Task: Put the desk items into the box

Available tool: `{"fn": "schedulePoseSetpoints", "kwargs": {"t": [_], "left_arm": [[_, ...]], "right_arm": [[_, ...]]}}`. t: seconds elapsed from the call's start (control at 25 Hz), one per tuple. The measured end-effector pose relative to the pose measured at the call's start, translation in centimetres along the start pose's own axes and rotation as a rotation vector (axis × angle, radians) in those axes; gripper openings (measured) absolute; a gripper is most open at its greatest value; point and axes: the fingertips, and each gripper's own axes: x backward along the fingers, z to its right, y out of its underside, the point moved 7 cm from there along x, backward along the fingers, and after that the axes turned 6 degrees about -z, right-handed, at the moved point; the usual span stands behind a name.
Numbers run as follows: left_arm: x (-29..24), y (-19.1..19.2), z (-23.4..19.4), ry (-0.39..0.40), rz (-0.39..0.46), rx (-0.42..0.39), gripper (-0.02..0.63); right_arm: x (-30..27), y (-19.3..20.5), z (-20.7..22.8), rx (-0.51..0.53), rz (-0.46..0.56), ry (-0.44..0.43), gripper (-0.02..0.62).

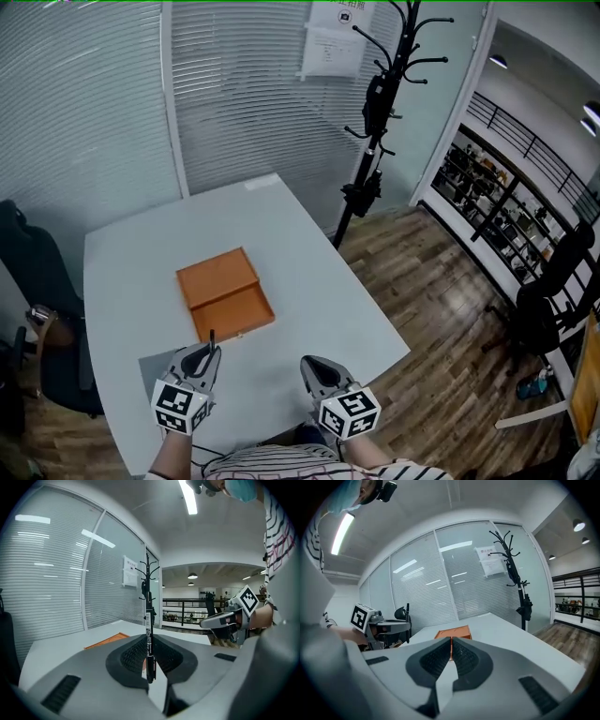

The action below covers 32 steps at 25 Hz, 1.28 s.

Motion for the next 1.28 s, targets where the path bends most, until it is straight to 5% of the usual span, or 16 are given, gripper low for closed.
{"fn": "schedulePoseSetpoints", "kwargs": {"t": [0.76,1.28], "left_arm": [[-6.9,-9.1,-2.8,-0.08,-0.001,-0.21,0.052],[-14.4,-7.0,-5.2,-0.015,-0.178,-0.293,0.054]], "right_arm": [[-3.2,-3.2,6.5,0.018,-0.016,-0.102,0.028],[-4.1,-3.4,8.6,-0.006,-0.027,-0.063,0.028]]}}
